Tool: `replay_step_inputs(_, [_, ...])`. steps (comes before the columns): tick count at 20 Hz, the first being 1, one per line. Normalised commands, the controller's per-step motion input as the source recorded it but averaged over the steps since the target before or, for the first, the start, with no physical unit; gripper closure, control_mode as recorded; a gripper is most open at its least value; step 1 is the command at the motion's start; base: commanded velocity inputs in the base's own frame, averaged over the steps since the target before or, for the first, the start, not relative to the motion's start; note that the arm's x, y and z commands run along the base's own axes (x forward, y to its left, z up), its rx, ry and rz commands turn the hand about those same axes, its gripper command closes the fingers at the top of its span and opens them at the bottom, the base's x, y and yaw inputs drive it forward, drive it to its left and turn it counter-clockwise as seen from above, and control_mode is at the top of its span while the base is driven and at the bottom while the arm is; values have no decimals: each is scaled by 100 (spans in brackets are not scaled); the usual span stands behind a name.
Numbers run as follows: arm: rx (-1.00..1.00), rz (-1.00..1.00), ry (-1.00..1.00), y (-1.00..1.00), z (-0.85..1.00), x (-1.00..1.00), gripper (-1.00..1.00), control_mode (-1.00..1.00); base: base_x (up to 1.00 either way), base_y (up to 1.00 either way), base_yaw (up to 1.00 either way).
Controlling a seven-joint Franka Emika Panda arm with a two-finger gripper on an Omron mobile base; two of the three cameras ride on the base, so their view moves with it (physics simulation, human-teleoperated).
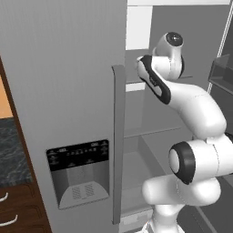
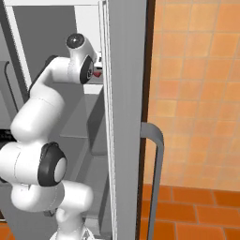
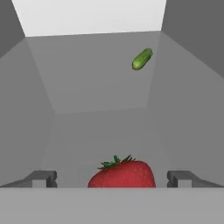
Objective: Take the strawberry from the fridge and place it on top of the pancake, located on the dining counter.
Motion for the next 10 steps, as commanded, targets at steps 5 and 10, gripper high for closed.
replay_step_inputs(5, [-2, 0, 0, -7, -14, 7, -100, -100, 0, 0, 0])
replay_step_inputs(10, [0, 0, 1, -5, -2, 0, 100, -100, 0, 0, 0])
